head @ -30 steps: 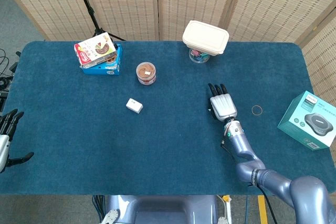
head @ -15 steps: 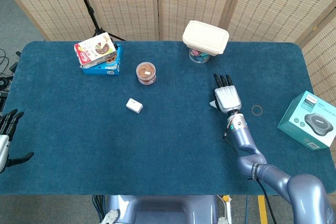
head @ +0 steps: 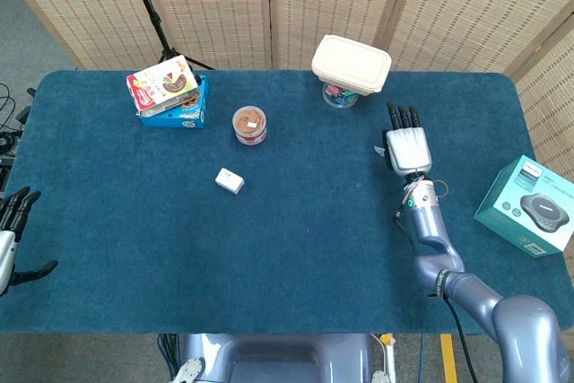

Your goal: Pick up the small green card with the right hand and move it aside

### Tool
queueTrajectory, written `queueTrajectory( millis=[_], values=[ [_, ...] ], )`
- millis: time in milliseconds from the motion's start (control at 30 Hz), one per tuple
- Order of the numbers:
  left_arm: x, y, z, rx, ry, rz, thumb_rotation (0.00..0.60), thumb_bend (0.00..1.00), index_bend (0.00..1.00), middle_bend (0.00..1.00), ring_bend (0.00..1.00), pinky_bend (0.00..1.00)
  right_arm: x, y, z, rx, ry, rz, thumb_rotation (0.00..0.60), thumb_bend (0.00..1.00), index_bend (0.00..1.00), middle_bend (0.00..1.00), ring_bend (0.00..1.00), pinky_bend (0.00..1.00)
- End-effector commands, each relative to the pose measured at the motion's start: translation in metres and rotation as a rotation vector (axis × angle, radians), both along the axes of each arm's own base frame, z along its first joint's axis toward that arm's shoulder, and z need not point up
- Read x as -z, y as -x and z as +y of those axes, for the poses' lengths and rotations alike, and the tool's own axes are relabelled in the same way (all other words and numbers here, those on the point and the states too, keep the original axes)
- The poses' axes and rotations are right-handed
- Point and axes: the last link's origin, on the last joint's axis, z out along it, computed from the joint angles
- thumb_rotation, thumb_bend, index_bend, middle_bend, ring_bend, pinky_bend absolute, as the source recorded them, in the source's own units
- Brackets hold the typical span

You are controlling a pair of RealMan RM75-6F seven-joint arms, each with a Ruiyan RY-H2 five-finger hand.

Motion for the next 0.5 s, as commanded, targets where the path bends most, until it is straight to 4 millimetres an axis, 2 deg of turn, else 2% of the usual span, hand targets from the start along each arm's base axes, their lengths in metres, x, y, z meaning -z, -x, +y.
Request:
queueTrajectory(
  millis=[33,100,133,167,233,267,500],
  values=[
    [0.000,0.000,-0.001,0.005,0.003,-0.001,0.600,0.00,0.00,0.00,0.00,0.00,-0.011,-0.004,0.007,-0.037,0.026,-0.047,0.600,0.59,0.49,0.00,0.00,0.00],
    [0.000,0.000,-0.002,0.007,0.005,-0.002,0.600,0.00,0.00,0.00,0.00,0.00,-0.017,-0.006,0.014,-0.062,0.030,-0.070,0.600,0.54,0.32,0.00,0.00,0.00],
    [0.000,0.000,-0.002,0.009,0.007,-0.002,0.600,0.00,0.00,0.00,0.00,0.00,-0.020,-0.007,0.019,-0.075,0.026,-0.086,0.600,0.44,0.22,0.00,0.00,0.00],
    [0.000,0.000,-0.002,0.010,0.010,-0.003,0.600,0.00,0.00,0.00,0.00,0.00,-0.023,-0.007,0.023,-0.085,0.022,-0.101,0.600,0.29,0.13,0.00,0.00,0.00],
    [0.000,0.000,-0.003,0.015,0.018,-0.003,0.600,0.00,0.00,0.00,0.00,0.00,-0.030,-0.007,0.032,-0.097,0.016,-0.117,0.600,0.08,0.03,0.00,0.00,0.00],
    [0.000,0.000,-0.003,0.017,0.022,-0.002,0.600,0.00,0.00,0.00,0.00,0.00,-0.034,-0.006,0.037,-0.101,0.015,-0.121,0.600,0.02,0.01,0.00,0.00,0.00],
    [-0.002,0.000,-0.006,0.040,0.042,-0.015,0.600,0.00,0.00,0.00,0.00,0.00,-0.059,-0.006,0.070,-0.102,0.015,-0.174,0.600,0.00,0.00,0.00,0.00,0.00]
  ],
)
